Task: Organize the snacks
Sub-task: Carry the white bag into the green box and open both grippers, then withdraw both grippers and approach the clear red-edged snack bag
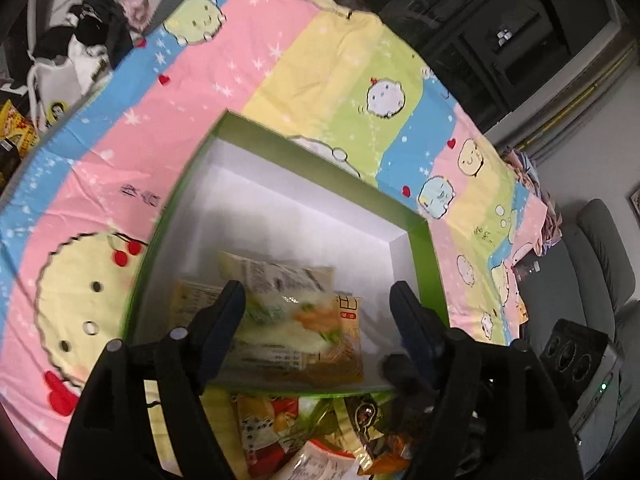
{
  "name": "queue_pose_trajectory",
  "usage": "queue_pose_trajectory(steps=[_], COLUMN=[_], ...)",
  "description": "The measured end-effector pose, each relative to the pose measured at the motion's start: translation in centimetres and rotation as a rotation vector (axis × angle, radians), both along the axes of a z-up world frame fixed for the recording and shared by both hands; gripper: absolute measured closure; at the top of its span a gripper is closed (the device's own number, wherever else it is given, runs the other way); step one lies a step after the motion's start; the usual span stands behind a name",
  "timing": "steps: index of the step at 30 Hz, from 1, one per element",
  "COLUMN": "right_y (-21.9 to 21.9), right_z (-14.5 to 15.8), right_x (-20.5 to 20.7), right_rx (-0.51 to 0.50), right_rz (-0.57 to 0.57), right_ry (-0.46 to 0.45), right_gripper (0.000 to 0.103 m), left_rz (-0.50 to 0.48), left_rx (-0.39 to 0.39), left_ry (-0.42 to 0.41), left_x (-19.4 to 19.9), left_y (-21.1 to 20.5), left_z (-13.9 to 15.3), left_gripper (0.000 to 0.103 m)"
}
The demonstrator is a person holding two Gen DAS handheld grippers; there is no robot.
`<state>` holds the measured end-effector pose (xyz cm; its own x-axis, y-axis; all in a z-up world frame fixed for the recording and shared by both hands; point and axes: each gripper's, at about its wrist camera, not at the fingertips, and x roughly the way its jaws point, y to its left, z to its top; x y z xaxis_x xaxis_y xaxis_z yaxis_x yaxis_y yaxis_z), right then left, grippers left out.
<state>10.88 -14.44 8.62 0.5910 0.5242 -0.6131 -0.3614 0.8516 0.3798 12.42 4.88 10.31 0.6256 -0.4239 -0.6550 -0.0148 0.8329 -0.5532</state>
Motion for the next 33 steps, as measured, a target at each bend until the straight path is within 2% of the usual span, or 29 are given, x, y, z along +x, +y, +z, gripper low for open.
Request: queue_pose_trajectory(steps=[6,10,14,20,28,33], right_y=[-1.7,-2.1,-2.4,-2.5,-2.5,-2.4], right_z=[1.9,2.7,2.9,1.3,-1.4,-2.6], right_x=[-3.1,-5.2,-7.4,-10.4,-13.0,-13.8], right_rx=[0.037,0.049,0.049,0.036,0.033,0.036], right_rz=[0.005,0.012,0.034,0.06,0.071,0.076], right_ry=[-0.045,-0.056,-0.056,-0.013,0.068,0.104], right_gripper=[0.046,0.046,0.045,0.045,0.045,0.045], left_rz=[0.012,0.039,0.02,-0.024,-0.08,-0.113], left_rx=[0.042,0.064,0.094,0.15,0.192,0.157], left_ry=[-0.048,-0.045,-0.063,-0.073,-0.054,-0.029], left_x=[-2.1,-2.8,-4.7,-8.3,-12.4,-13.9], left_y=[1.0,1.7,1.7,0.9,-0.2,-0.6], left_z=[1.3,1.6,2.1,1.6,-0.6,-2.3], left_gripper=[0.02,0.02,0.02,0.02,0.02,0.02])
